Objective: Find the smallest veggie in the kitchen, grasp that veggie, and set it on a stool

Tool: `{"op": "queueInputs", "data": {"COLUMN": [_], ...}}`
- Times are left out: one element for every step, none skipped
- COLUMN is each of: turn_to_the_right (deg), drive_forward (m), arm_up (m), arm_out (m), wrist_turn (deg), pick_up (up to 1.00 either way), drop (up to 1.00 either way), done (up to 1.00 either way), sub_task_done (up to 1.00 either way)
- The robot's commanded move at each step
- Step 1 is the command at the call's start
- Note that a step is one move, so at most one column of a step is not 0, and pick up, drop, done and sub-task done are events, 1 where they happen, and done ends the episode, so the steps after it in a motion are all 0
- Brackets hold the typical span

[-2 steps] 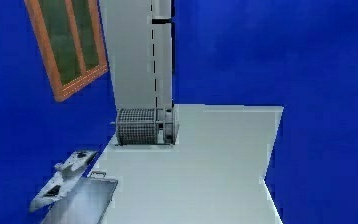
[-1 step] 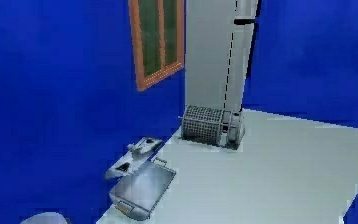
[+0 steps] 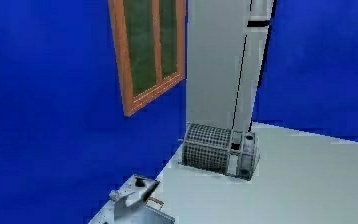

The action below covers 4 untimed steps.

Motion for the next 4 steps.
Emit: {"op": "queueInputs", "data": {"turn_to_the_right": [45.0, 45.0, 39.0, -45.0], "drive_forward": [0.00, 0.00, 0.00, 0.00], "arm_up": [0.00, 0.00, 0.00, 0.00], "arm_out": [0.00, 0.00, 0.00, 0.00], "wrist_turn": [0.0, 0.0, 0.0, 0.0], "pick_up": [0.00, 0.00, 0.00, 0.00], "drop": [0.00, 0.00, 0.00, 0.00], "done": [0.00, 0.00, 0.00, 0.00], "sub_task_done": [0.00, 0.00, 0.00, 0.00]}}
